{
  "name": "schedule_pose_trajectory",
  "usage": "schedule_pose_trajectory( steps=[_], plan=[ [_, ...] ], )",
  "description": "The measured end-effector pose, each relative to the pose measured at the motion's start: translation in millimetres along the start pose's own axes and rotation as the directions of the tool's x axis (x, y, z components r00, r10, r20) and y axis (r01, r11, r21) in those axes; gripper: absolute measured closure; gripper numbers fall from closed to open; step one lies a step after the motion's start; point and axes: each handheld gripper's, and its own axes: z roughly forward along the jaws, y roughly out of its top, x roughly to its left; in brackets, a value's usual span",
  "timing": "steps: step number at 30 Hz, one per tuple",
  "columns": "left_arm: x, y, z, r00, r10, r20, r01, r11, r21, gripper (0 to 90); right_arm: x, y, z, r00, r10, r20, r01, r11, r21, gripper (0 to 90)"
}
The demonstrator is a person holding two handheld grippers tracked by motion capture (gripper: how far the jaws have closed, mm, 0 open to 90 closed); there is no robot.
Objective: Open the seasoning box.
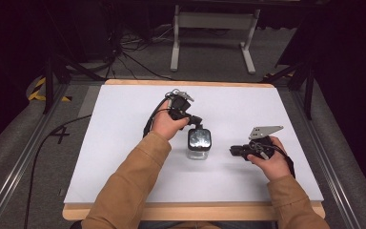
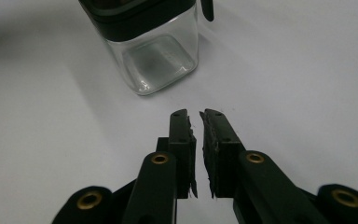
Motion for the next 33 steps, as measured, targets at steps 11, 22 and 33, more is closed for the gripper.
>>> schedule_pose_trajectory(
  steps=[11, 22, 33],
  plan=[
    [1.9, 0.8, 0.4, 0.9993, -0.036, 0.007, 0.036, 0.9993, 0.006, 89.1, 12.0, 13.3, 3.8, 0.9984, -0.05, -0.028, 0.049, 0.999, -0.022, 82.9],
    [3.6, 1.2, 1.0, 0.9984, -0.055, 0.013, 0.055, 0.9985, 0.005, 88.9, 29.1, 25.8, 9.7, 0.9925, -0.102, -0.067, 0.098, 0.993, -0.059, 88.3],
    [4.1, 0.5, 1.1, 0.998, -0.062, 0.007, 0.062, 0.998, 0.007, 88.5, 41.0, 31.8, 20.5, 0.9909, -0.114, -0.072, 0.106, 0.989, -0.106, 89.8]
  ],
)
